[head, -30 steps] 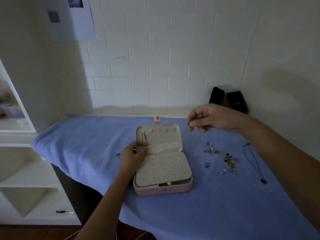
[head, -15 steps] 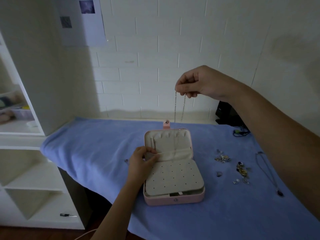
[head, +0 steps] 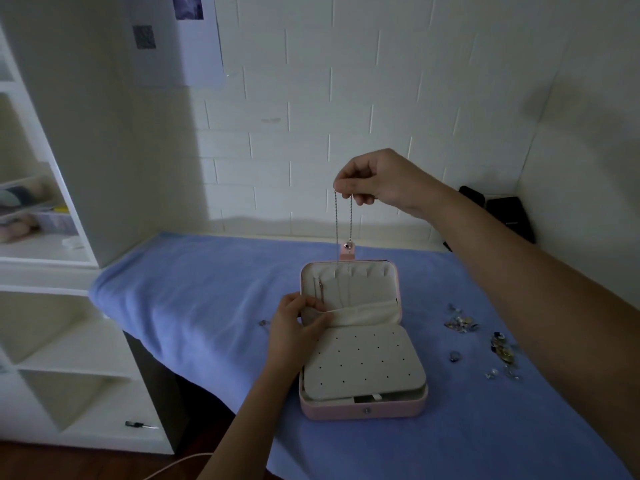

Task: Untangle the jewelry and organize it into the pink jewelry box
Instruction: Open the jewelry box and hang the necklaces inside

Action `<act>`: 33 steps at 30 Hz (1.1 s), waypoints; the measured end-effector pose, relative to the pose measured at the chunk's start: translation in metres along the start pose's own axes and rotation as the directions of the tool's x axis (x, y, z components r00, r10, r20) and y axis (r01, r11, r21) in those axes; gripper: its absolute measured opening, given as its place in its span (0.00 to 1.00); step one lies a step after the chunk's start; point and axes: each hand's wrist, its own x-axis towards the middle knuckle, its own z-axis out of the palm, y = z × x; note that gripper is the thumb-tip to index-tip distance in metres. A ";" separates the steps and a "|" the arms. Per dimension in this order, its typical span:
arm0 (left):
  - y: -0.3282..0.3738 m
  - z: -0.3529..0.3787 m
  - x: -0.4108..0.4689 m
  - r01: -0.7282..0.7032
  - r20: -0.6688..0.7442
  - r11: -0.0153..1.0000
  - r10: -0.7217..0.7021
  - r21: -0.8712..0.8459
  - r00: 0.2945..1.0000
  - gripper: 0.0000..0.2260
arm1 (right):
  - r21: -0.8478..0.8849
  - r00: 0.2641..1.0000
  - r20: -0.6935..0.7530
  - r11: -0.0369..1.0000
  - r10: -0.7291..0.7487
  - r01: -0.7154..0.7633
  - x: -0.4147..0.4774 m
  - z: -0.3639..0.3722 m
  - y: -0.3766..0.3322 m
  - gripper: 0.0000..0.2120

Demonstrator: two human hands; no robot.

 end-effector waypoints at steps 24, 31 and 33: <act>-0.005 0.002 0.002 -0.036 -0.011 0.999 0.035 -0.018 0.999 0.09 | -0.028 1.000 -0.014 1.000 -0.008 0.008 -0.016 0.049 0.050 0.03; -0.005 0.003 0.002 -0.020 -0.009 1.000 0.020 -0.014 1.000 0.08 | -0.247 0.978 -0.134 0.962 -0.157 0.121 -0.025 0.073 0.083 0.01; -0.004 0.002 0.002 -0.029 -0.007 0.999 0.029 -0.015 1.000 0.08 | -0.320 0.963 -0.141 0.931 -0.229 0.174 -0.027 0.078 0.092 0.02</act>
